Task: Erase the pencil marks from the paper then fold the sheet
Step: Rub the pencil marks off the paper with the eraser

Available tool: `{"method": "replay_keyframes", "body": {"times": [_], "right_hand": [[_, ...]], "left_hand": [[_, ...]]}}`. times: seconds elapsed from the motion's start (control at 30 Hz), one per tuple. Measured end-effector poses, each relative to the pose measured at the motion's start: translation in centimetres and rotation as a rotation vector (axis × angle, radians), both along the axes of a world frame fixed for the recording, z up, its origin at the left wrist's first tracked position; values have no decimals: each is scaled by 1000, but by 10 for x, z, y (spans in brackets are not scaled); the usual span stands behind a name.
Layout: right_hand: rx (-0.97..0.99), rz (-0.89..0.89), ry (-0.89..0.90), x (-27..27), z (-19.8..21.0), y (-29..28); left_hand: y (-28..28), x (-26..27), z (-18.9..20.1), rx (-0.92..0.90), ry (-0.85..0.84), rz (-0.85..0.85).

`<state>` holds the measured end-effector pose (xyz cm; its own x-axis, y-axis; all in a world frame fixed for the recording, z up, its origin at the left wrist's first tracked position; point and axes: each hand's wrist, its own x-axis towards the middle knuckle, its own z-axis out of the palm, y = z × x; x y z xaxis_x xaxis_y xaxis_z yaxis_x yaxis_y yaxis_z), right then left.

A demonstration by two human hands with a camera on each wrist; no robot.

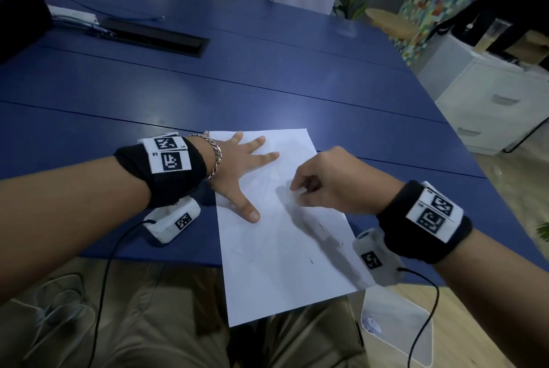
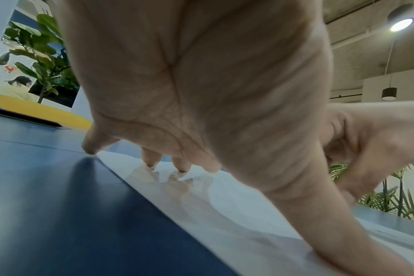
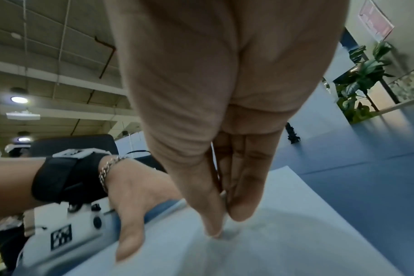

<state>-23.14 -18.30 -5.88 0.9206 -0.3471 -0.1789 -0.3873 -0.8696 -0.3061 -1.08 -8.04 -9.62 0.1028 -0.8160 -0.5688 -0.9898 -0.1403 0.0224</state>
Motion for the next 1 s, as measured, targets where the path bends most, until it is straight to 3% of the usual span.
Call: {"method": "replay_keyframes", "body": {"times": [0.2,0.33,0.47,0.67,0.87,1.0], "right_hand": [[-9,-46,0,-19,-12,3],[16,1,78,-6,2,-3],[-17,34,-61,28,-2,-7],[-80,-57,-138,58,-16,-21],[44,68,77,59,-4,-21],[-90,-8,-80,67,-10,-28]], "left_hand": [[8,10,-4,-93,-48,-31],[14,22,-4,-37,-14,-32],[12,19,-2,-8,16,-6],[11,21,-3,-4,18,22],[8,21,-3,14,9,31],[9,20,-1,22,27,39]]}}
